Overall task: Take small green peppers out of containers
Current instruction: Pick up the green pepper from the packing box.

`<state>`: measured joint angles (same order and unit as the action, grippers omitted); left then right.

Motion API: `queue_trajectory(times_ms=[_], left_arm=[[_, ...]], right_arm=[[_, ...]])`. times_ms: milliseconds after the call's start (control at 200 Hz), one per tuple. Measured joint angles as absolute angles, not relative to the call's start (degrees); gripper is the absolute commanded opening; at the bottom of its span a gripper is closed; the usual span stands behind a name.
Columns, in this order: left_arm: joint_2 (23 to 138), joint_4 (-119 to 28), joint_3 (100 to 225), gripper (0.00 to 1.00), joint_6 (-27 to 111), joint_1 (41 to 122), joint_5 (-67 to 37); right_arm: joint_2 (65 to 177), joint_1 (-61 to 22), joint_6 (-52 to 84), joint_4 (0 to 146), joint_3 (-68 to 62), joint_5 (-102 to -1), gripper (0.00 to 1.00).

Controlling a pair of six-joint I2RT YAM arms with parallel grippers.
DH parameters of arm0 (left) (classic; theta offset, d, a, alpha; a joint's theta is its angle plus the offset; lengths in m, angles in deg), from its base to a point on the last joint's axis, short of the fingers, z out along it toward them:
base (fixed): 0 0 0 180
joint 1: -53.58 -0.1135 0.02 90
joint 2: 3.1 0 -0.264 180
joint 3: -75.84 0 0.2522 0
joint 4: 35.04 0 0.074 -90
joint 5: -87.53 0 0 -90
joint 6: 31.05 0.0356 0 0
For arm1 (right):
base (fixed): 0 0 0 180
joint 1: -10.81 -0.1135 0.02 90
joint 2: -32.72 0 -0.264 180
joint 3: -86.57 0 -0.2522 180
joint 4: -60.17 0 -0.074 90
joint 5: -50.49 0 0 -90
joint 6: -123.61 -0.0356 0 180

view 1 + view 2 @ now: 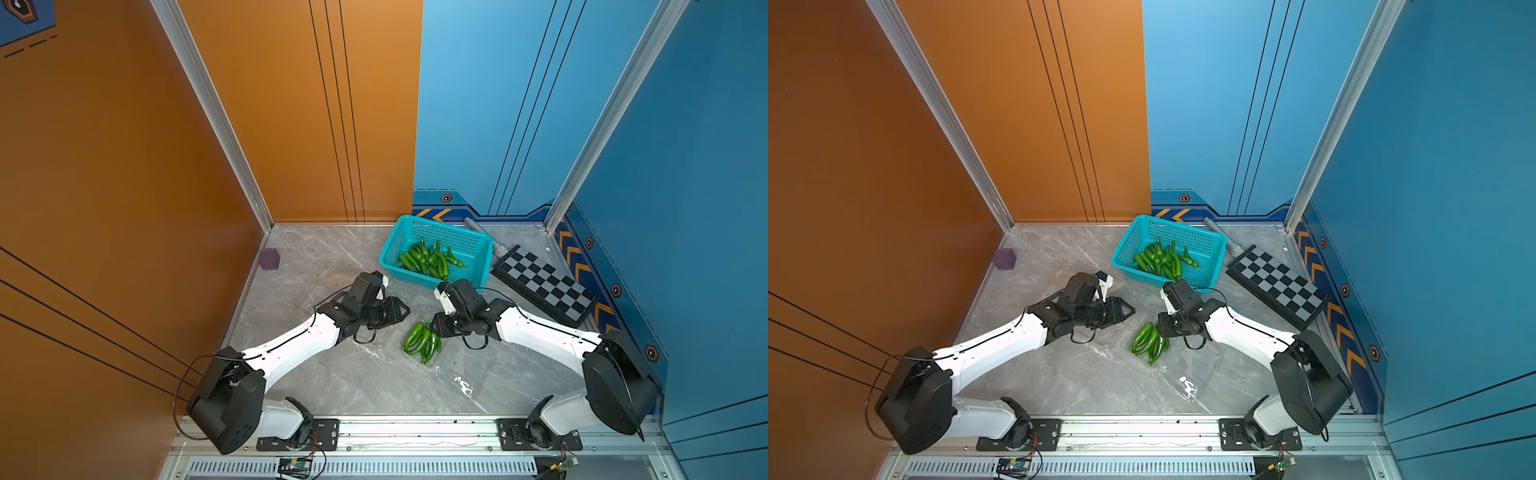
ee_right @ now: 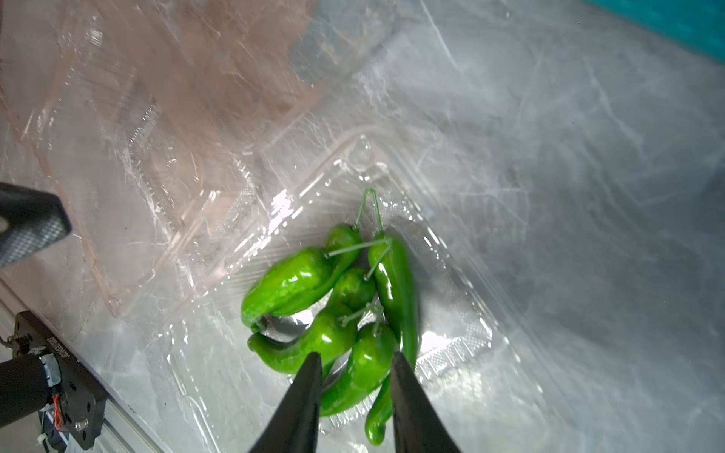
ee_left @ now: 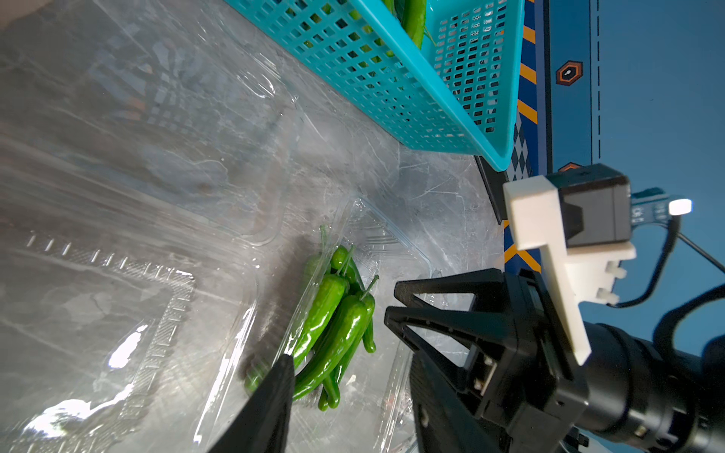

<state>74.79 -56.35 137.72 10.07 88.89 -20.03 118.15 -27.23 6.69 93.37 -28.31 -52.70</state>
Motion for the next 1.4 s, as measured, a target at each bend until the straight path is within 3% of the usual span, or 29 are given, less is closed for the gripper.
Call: queue_trajectory(times_ms=[1401], left_arm=[[73.8,-57.6,137.3,0.5,10.1,88.3,-19.6]], right_arm=[[122.2,-25.6,7.8,89.2,-30.6,-53.8,0.29]])
